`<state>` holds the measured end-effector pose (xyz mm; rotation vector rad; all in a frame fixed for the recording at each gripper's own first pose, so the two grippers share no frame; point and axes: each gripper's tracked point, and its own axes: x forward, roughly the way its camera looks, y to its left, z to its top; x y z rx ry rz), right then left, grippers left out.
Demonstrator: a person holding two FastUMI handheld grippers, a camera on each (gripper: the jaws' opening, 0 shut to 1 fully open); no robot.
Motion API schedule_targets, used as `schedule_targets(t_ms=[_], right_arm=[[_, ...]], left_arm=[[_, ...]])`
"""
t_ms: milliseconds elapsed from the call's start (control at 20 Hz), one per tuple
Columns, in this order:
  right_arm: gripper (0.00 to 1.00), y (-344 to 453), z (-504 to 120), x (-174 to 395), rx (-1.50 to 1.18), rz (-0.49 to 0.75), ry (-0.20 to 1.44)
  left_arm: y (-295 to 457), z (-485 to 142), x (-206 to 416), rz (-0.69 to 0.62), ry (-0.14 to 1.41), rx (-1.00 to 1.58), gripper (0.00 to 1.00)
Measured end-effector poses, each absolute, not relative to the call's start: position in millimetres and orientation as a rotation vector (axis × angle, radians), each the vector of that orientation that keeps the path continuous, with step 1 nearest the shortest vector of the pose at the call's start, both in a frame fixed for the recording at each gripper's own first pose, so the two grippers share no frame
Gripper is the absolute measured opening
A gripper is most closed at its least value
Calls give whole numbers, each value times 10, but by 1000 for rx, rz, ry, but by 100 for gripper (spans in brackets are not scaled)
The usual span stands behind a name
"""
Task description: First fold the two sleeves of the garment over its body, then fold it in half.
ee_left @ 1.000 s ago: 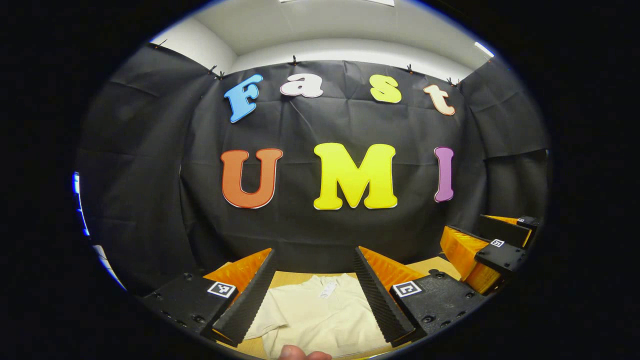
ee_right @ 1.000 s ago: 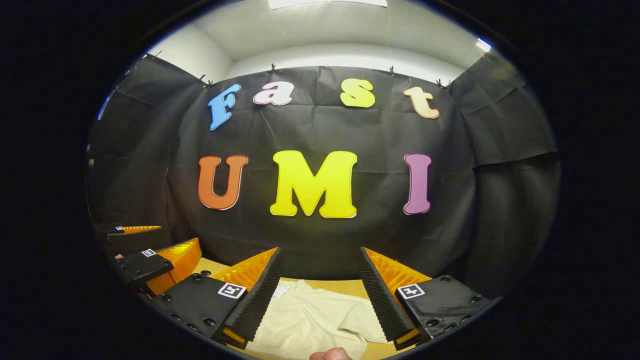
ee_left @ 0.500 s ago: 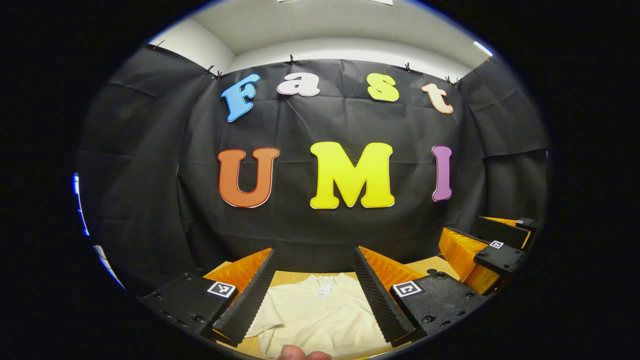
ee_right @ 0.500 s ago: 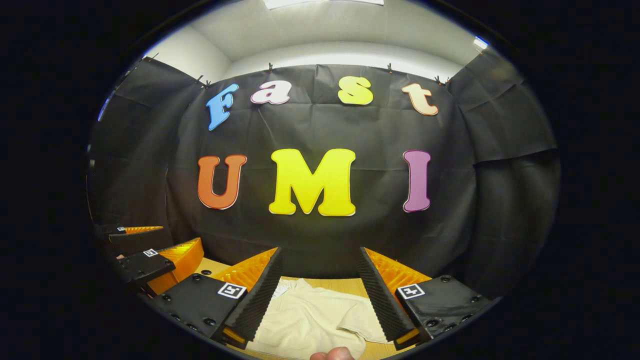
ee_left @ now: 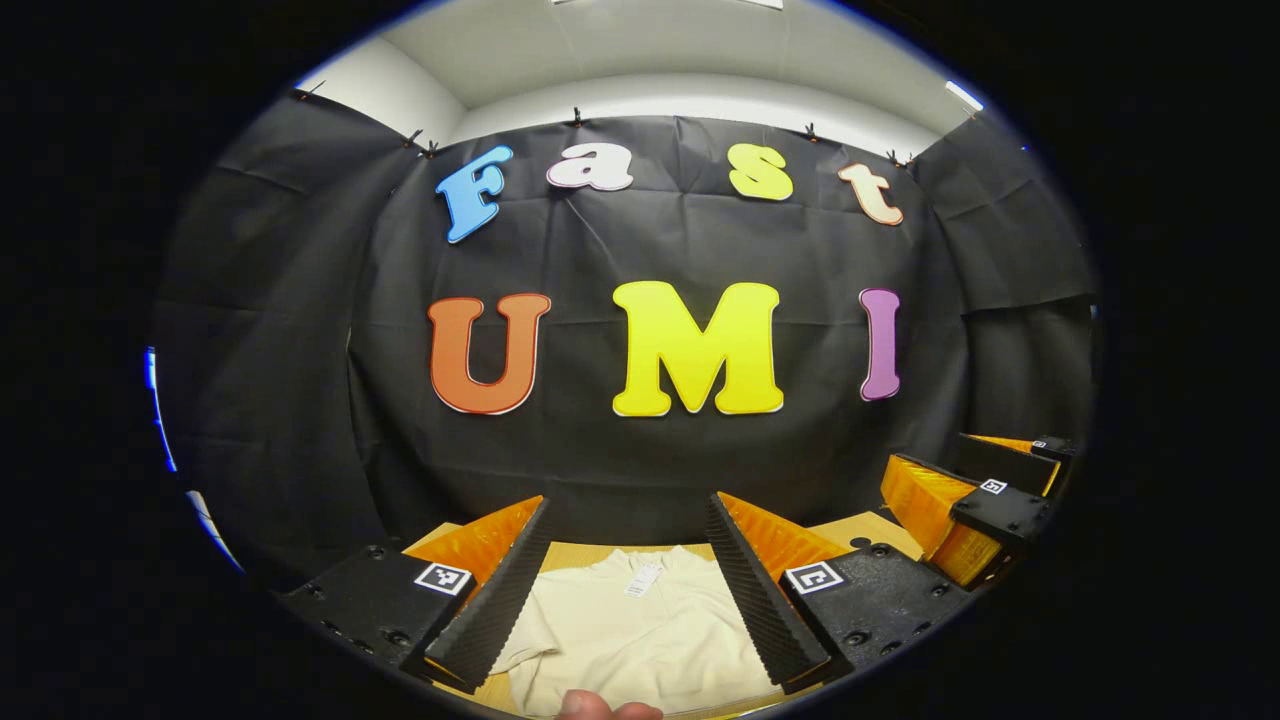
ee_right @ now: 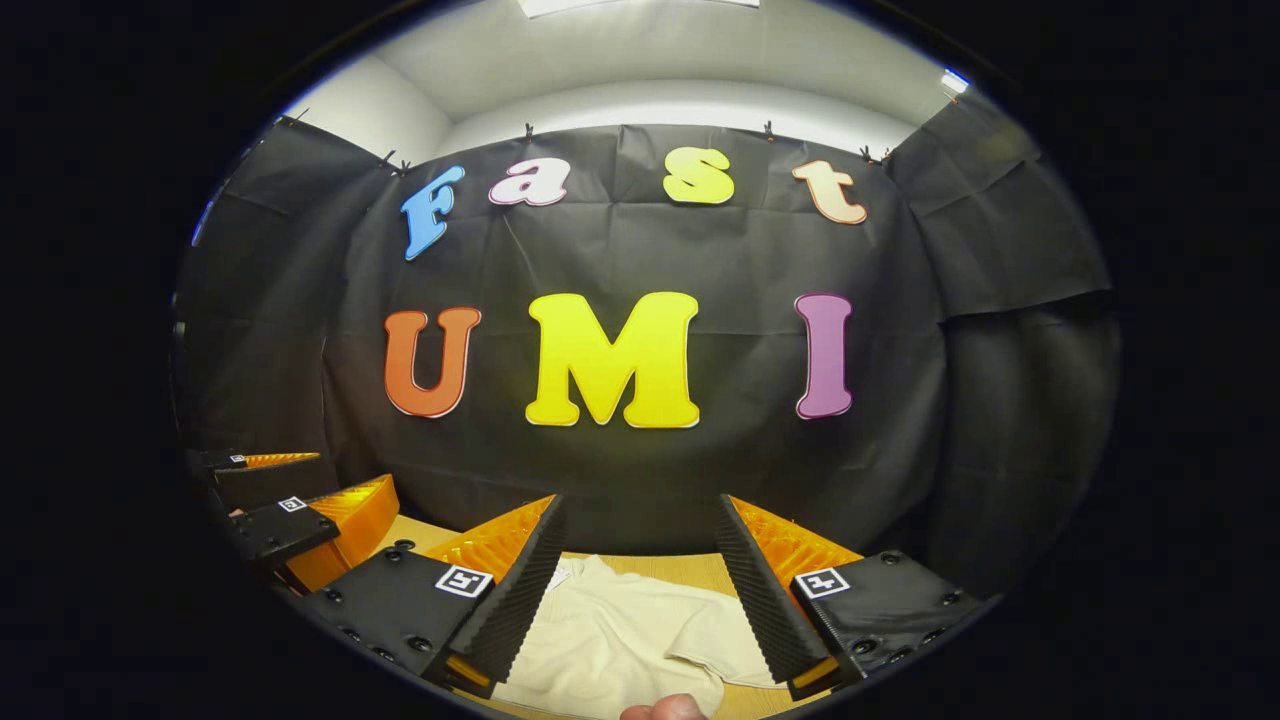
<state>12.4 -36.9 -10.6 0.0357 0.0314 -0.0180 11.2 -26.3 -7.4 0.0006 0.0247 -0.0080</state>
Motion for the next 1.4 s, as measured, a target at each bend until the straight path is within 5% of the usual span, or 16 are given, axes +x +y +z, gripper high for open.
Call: schedule_targets(t_ms=[700,1100,1400], right_arm=[[94,-1728,-982,-98,38,-79,211],[93,-3185,-1980,-615,61,-251,444],[95,-3666,-3023,-1026,67,-230,703]], left_arm=[[-742,-505,10,-91,143,45,98],[-1226,-757,-41,-179,215,66,98],[-1508,-888,-26,-190,272,66,98]])
